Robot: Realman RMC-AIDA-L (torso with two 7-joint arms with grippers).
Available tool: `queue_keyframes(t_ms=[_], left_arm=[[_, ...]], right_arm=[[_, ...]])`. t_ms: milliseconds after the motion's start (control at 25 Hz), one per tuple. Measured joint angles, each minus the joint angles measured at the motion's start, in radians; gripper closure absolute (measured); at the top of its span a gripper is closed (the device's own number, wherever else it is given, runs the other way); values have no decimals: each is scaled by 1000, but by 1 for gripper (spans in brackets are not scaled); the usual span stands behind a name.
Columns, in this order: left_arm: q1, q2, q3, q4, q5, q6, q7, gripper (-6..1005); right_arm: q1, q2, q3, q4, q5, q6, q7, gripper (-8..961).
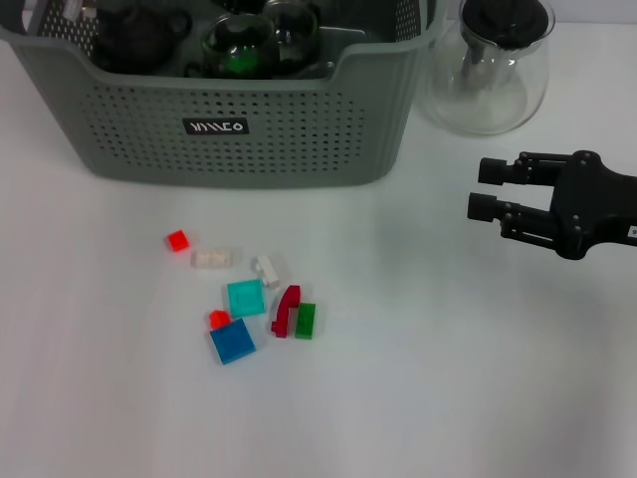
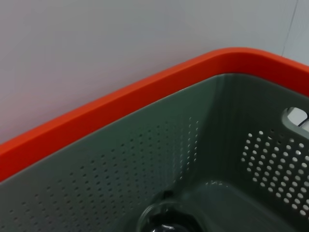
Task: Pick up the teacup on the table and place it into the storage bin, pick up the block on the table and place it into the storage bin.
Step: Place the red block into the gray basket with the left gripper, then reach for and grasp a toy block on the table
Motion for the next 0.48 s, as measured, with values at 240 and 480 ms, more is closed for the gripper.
queue_keyframes(t_ms=[240, 480], left_arm=[[20, -10, -23, 48, -29, 12, -3, 504], [175, -20, -101, 219, -321, 124, 56, 406]], right_arm=[[0, -2, 0, 0, 0, 1, 0, 448], [-1, -2, 2, 0, 0, 2, 0, 448]])
